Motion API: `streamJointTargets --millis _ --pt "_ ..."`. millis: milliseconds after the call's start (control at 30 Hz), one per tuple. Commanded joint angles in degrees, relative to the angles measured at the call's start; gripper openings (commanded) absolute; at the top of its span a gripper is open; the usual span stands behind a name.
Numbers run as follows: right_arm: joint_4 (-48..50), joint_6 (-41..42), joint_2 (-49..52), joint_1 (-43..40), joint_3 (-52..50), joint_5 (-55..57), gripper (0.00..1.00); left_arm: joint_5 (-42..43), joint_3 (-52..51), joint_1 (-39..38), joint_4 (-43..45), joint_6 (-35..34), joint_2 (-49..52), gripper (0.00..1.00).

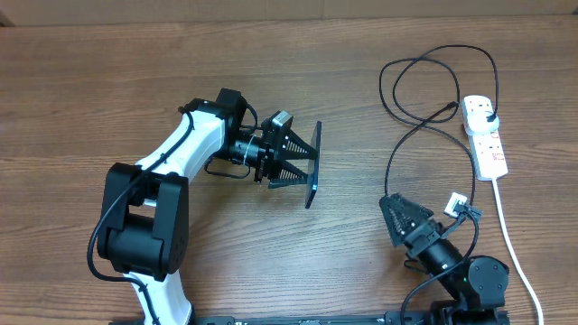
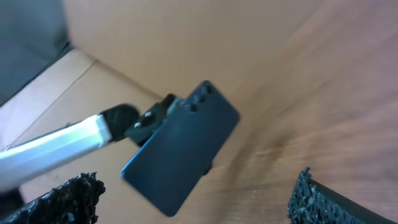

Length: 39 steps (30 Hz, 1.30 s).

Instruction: Plug charger to phone and switch on socket

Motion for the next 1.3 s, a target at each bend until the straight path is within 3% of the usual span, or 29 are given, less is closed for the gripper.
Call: streamJointTargets --millis 0,233,467,667,833,967,1100,1267 --pt "-0.31 -10.47 -0.46 0.02 -0.02 -4.92 1.00 4.09 1.51 -0.33 0.02 0.85 0.15 0.60" --pt "-13.18 -16.26 0.09 0.02 8.70 -3.08 0.99 4.09 1.51 -0.33 0.68 0.24 0.15 0.60" --pt "-25.81 -17.90 6.29 0.07 19.80 -1.53 0.99 4.09 1.51 -0.33 5.05 -8.85 0.15 0.60" --pt "-35.89 -17.03 17.38 0.42 29.73 0.46 0.99 4.04 1.51 -0.33 8.26 -15.50 0.15 0.63" --pt "-43.74 -20.85 30.23 2.75 38.99 1.07 0.99 4.04 1.51 -0.33 8.83 -15.91 0.15 0.63" --pt "-44.15 -22.40 38.64 7.58 44.48 2.51 0.99 4.04 1.51 -0.33 8.83 -15.91 0.15 0.63" --pt "-43.63 -21.40 43.41 16.85 46.73 16.57 0.99 3.78 1.51 -0.33 8.85 -17.66 0.15 0.63" --pt "-41.88 -14.27 44.78 29.90 46.73 36.74 0.99 3.39 1.51 -0.33 8.90 -18.45 0.15 0.62"
